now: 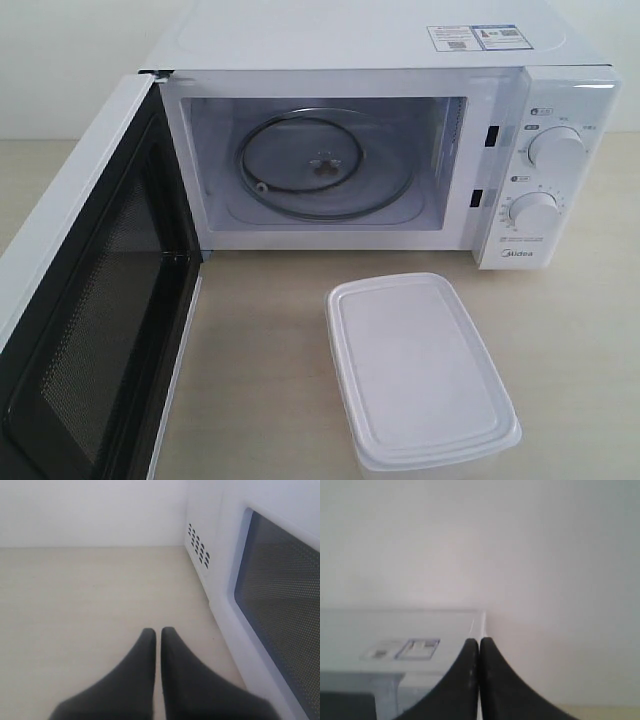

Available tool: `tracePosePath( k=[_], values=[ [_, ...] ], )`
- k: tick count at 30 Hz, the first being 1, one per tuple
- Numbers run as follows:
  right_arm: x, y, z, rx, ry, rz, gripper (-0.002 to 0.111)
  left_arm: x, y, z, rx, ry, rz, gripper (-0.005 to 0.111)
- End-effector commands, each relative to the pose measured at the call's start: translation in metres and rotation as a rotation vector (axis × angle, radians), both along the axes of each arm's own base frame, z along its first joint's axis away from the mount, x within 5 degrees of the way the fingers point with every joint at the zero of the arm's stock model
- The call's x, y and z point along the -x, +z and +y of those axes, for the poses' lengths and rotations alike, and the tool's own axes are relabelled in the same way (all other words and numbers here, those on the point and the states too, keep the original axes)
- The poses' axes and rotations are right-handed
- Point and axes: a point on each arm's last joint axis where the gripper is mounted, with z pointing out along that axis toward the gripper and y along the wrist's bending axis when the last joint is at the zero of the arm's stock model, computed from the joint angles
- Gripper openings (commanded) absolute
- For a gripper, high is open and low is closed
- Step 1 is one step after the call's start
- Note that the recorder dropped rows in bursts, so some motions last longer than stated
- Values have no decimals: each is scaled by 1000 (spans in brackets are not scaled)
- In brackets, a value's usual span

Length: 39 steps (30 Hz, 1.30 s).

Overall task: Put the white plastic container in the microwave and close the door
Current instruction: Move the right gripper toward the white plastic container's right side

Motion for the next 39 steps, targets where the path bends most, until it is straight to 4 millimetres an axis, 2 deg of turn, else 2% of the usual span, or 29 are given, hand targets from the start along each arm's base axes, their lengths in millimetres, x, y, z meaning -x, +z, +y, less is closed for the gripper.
tracePosePath(
  k=[1, 4, 9, 13, 21, 24, 28, 33, 35, 39],
  values=[
    [-31, -35, 8, 121, 69, 159, 0, 0, 0, 0, 7, 4, -3, 4],
    [-40, -64, 13, 141, 130, 208, 0, 0, 0, 0, 7, 4, -3, 4],
    [-39, -108, 20, 102, 214, 218, 0, 0, 0, 0, 7, 4, -3, 4],
    [-38, -133, 22, 85, 237, 262, 0, 0, 0, 0, 7, 4, -3, 4],
    [-41, -180, 21, 116, 241, 483, 0, 0, 0, 0, 7, 4, -3, 4],
    [-40, -189, 22, 107, 252, 527, 0, 0, 0, 0, 7, 4, -3, 4],
    [-38, -190, 26, 49, 295, 548, 0, 0, 0, 0, 7, 4, -3, 4],
    [-31, -190, 42, -54, 475, 591, 0, 0, 0, 0, 7, 4, -3, 4],
    [-26, -196, 44, -2, 519, 665, 0, 0, 0, 0, 7, 4, -3, 4],
    [-20, -200, 50, 86, 634, 697, 0, 0, 0, 0, 7, 4, -3, 4]
  ],
)
